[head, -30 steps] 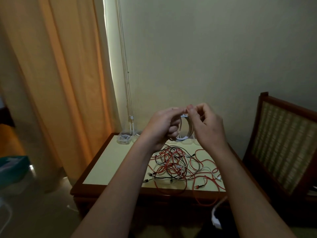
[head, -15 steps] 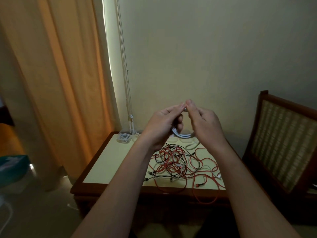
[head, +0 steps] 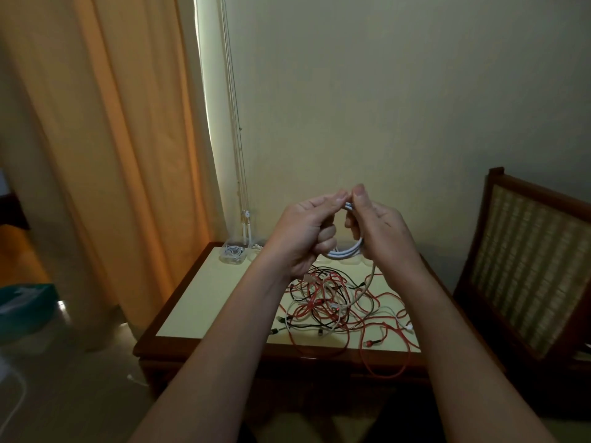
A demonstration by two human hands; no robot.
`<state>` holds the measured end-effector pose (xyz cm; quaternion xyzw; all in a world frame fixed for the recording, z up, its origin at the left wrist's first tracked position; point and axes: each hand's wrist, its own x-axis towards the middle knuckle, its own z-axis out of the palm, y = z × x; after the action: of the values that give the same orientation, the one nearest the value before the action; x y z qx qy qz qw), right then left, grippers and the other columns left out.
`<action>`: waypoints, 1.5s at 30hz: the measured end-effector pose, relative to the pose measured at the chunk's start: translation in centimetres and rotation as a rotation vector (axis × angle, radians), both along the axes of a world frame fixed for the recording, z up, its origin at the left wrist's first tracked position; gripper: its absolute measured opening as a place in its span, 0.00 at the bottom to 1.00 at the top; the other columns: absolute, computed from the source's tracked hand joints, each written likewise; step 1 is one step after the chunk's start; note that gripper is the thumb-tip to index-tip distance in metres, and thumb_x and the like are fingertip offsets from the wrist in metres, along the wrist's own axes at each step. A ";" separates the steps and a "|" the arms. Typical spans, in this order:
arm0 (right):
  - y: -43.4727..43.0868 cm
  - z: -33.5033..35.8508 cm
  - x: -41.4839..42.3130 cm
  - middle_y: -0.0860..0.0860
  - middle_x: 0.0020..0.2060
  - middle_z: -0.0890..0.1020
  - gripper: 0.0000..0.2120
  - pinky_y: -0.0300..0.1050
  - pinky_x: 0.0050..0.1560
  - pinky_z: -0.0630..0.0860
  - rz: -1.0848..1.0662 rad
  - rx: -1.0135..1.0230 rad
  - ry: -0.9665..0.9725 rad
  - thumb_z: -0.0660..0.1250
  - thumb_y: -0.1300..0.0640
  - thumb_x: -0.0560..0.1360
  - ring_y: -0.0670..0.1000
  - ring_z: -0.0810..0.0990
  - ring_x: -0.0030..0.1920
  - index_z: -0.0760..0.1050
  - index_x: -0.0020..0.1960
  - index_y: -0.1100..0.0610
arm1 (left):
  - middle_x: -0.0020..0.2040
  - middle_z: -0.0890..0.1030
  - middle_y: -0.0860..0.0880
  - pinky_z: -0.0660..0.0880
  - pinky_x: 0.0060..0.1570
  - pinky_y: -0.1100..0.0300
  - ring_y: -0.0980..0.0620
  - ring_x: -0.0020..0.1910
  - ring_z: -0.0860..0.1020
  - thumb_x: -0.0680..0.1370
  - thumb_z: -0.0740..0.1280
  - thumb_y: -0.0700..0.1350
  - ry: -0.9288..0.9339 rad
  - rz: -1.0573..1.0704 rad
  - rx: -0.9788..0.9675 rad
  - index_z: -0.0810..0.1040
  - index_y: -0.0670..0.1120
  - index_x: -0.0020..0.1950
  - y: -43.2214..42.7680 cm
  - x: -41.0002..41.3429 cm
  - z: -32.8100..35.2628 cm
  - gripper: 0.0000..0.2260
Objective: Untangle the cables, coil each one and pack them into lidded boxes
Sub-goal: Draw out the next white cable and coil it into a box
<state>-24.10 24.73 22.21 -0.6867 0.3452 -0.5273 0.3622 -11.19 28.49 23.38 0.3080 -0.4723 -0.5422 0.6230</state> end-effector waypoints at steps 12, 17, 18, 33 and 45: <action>-2.5 -3.7 -3.6 0.51 0.35 0.72 0.37 0.44 0.35 0.66 -0.019 0.166 0.040 0.66 0.28 0.67 0.48 0.67 0.34 0.76 0.50 0.64 | 0.23 0.57 0.55 0.53 0.15 0.68 0.61 0.17 0.56 0.83 0.62 0.46 0.353 0.058 0.042 0.78 0.43 0.53 -0.2 3.3 1.2 0.09; -3.1 -5.1 -4.5 0.50 0.38 0.77 0.23 0.45 0.45 0.68 -0.037 0.196 0.062 0.66 0.37 0.76 0.47 0.71 0.39 0.80 0.50 0.58 | 0.22 0.57 0.54 0.53 0.16 0.67 0.58 0.17 0.55 0.84 0.62 0.44 0.562 0.131 0.086 0.79 0.42 0.50 -0.8 4.4 1.0 0.08; -3.2 -5.3 -4.6 0.51 0.39 0.78 0.19 0.45 0.46 0.70 -0.065 0.182 0.095 0.66 0.41 0.78 0.47 0.73 0.41 0.80 0.50 0.57 | 0.23 0.57 0.54 0.53 0.16 0.66 0.57 0.17 0.55 0.84 0.62 0.43 0.602 0.145 0.096 0.79 0.42 0.51 -0.9 4.7 0.8 0.08; -2.7 -2.6 -1.4 0.48 0.33 0.79 0.20 0.48 0.38 0.63 -0.267 -0.488 0.447 0.60 0.49 0.84 0.50 0.74 0.36 0.78 0.40 0.59 | 0.38 0.80 0.48 0.77 0.33 0.66 0.56 0.34 0.82 0.85 0.60 0.44 -0.359 0.643 -0.142 0.75 0.46 0.69 -1.1 1.2 -0.7 0.14; -1.9 -1.2 -0.9 0.47 0.30 0.75 0.19 0.44 0.34 0.65 -0.164 -0.590 0.366 0.62 0.45 0.82 0.47 0.72 0.32 0.75 0.39 0.57 | 0.25 0.66 0.55 0.55 0.25 0.63 0.56 0.24 0.60 0.83 0.60 0.42 -0.375 0.180 0.058 0.82 0.51 0.32 -0.6 0.2 -1.4 0.21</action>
<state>-24.96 22.86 20.98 -0.8149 0.2913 -0.4997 0.0371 -11.04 27.94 21.96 0.4623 -0.5348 -0.4308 0.5610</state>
